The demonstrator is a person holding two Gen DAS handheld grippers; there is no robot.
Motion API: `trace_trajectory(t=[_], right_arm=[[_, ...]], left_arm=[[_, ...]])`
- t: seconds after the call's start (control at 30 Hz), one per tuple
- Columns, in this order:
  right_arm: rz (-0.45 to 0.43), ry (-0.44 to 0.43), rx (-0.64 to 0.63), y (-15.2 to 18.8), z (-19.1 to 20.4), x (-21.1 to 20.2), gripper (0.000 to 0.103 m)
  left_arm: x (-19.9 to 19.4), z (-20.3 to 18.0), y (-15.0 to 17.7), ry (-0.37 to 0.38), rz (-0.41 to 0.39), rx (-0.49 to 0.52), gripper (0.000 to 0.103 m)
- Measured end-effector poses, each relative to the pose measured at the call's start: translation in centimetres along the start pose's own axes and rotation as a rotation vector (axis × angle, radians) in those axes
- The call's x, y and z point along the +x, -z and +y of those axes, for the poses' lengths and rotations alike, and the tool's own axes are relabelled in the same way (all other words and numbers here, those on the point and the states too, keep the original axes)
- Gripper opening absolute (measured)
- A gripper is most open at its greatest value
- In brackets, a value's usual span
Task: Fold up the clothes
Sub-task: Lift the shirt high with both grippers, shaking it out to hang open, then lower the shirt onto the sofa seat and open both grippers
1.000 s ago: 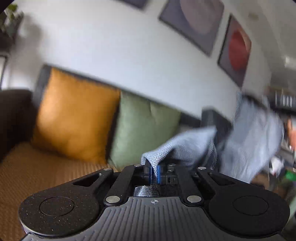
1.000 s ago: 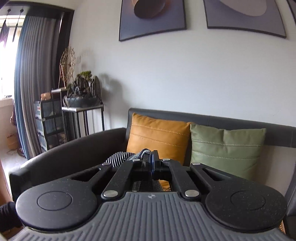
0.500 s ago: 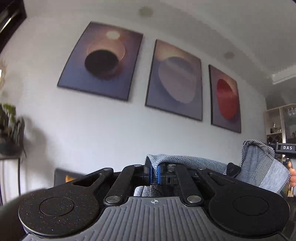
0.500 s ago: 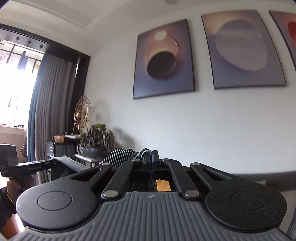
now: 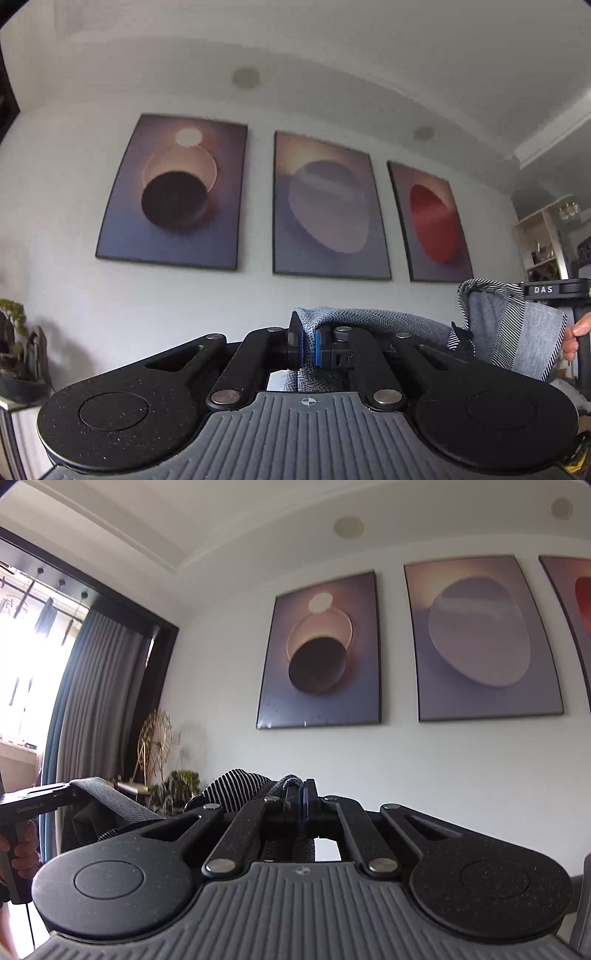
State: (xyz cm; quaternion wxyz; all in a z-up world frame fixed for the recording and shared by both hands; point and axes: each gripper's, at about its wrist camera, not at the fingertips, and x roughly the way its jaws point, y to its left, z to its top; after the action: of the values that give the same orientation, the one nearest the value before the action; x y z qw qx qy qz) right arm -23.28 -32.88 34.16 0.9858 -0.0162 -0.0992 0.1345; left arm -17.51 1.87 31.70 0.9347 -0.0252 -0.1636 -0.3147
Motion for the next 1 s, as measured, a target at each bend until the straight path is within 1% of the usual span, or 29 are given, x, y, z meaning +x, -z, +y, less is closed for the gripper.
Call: trace_trajectory(t=[0.1, 0.2, 0.3, 0.4, 0.43, 0.47, 0.5, 0.53, 0.57, 0.6, 0.63, 0.67, 0.7, 0.8, 0.87, 0.9, 0.97, 1.0], right_arm=[[0.097, 0.014, 0.030, 2.9, -1.4, 3.5, 0.001], [0.183, 0.039, 0.057, 6.8, -3.0, 7.4, 0.001], [0.257, 0.088, 0.091, 11.3, -5.3, 13.2, 0.001], [0.320, 0.162, 0.146, 17.0, -9.0, 20.8, 0.001], [0.339, 0.193, 0.161, 19.4, -10.4, 23.6, 0.001], [0.359, 0.228, 0.182, 22.0, -11.7, 26.3, 0.002], [0.378, 0.262, 0.221, 25.0, -13.0, 28.8, 0.003], [0.403, 0.294, 0.259, 28.3, -14.1, 31.1, 0.007], [0.447, 0.326, 0.276, 31.7, -14.9, 32.9, 0.024], [0.516, 0.352, 0.276, 35.2, -15.2, 34.0, 0.036], [0.603, 0.365, 0.263, 38.5, -15.2, 34.6, 0.049], [0.674, 0.362, 0.246, 41.4, -14.9, 34.6, 0.047], [0.717, 0.334, 0.225, 43.4, -14.2, 33.6, 0.047], [0.841, 0.248, 0.175, 49.2, -12.3, 30.1, 0.049], [0.881, 0.198, 0.212, 49.9, -11.5, 26.2, 0.050], [0.882, 0.177, 0.235, 49.5, -11.1, 24.0, 0.053], [0.883, 0.148, 0.266, 48.2, -10.3, 19.6, 0.058], [0.881, 0.139, 0.272, 47.3, -9.7, 17.5, 0.061]], left_arm=[[3.0, 1.0, 3.4, -0.021, 0.103, -0.023, 0.001], [7.0, 3.5, 7.4, -0.067, 0.213, -0.059, 0.001], [13.2, 6.7, 12.2, -0.130, 0.308, -0.112, 0.001], [20.1, 10.1, 18.5, -0.219, 0.380, -0.169, 0.002], [22.6, 11.2, 21.3, -0.258, 0.413, -0.185, 0.005], [25.0, 12.2, 24.1, -0.297, 0.450, -0.203, 0.019], [27.4, 13.4, 27.6, -0.334, 0.518, -0.230, 0.041], [29.3, 14.4, 31.1, -0.367, 0.613, -0.263, 0.050], [30.4, 15.2, 34.6, -0.392, 0.708, -0.292, 0.049], [30.7, 15.6, 37.9, -0.400, 0.792, -0.299, 0.049], [30.9, 16.0, 41.0, -0.407, 0.873, -0.303, 0.048], [30.0, 16.0, 43.1, -0.399, 0.918, -0.278, 0.048], [29.1, 15.9, 45.1, -0.390, 0.963, -0.254, 0.048], [24.7, 15.4, 48.3, -0.350, 1.077, -0.193, 0.048], [21.1, 15.2, 48.2, -0.314, 1.114, -0.174, 0.051], [19.4, 14.9, 47.8, -0.299, 1.123, -0.163, 0.052], [16.3, 14.0, 46.5, -0.270, 1.133, -0.138, 0.059], [14.8, 13.3, 45.7, -0.259, 1.133, -0.128, 0.059]])
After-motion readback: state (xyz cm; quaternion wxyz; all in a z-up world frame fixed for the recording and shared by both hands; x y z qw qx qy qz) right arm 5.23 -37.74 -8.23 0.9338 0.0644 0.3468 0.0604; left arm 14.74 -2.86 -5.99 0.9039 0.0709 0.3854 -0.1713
